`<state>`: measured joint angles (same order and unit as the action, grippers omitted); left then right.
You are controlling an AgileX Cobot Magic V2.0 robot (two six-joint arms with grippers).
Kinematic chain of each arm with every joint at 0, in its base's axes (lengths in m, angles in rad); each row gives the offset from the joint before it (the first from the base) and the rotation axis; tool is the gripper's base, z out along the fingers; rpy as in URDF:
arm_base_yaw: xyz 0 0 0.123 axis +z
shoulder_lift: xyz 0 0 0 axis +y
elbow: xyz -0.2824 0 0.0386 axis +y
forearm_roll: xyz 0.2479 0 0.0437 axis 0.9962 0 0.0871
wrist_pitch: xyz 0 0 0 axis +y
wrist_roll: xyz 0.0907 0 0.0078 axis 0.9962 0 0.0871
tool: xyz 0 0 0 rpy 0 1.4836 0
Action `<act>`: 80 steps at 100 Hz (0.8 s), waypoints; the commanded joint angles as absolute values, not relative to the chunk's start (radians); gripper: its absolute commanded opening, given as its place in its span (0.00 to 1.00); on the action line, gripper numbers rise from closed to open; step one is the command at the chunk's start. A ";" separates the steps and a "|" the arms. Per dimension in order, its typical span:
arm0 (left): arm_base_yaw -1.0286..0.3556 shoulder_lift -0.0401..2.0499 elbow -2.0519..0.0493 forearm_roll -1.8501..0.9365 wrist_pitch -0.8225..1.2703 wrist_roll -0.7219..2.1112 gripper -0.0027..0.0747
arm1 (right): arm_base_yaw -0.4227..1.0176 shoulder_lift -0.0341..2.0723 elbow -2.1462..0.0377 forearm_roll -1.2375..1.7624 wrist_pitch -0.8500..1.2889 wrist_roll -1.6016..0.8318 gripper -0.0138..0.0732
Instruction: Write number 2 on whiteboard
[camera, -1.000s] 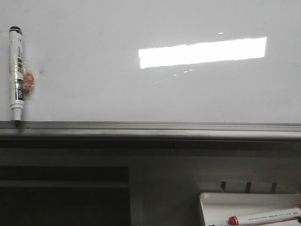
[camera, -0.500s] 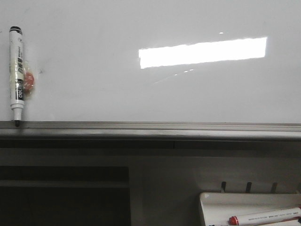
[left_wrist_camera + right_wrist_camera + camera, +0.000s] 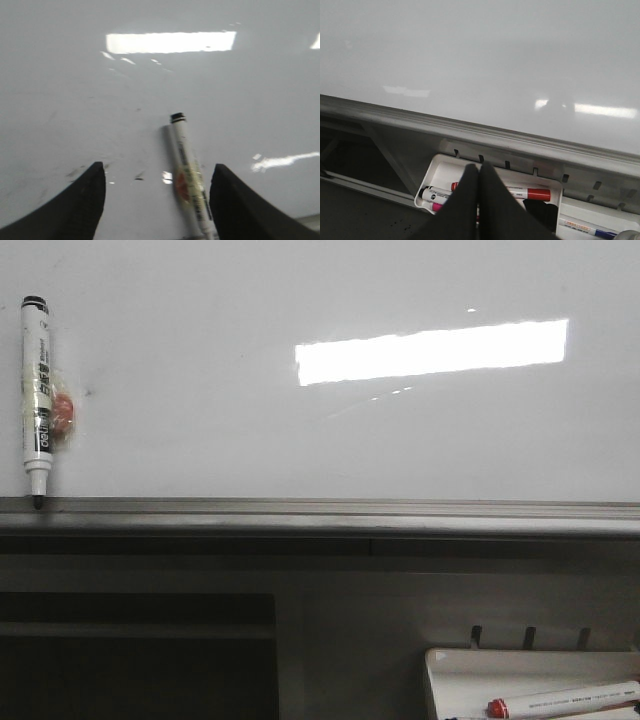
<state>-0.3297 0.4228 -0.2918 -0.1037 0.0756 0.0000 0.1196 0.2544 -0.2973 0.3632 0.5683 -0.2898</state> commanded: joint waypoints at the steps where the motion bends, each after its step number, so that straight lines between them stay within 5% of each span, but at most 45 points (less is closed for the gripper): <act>1: -0.433 0.464 -0.319 -0.055 -0.058 0.000 0.56 | 0.127 0.273 -0.322 0.376 0.493 -0.298 0.09; 23: -0.577 0.597 -0.319 -0.024 -0.167 0.000 0.56 | 0.140 0.273 -0.322 0.378 0.492 -0.298 0.09; 80: -0.580 0.980 -0.319 -0.211 -0.430 -0.012 0.56 | 0.140 0.273 -0.322 0.381 0.478 -0.298 0.09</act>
<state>-0.5709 0.9461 -0.2918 -0.1513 -0.2881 0.0000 0.1386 0.2544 -0.2973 0.3670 0.5564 -0.2898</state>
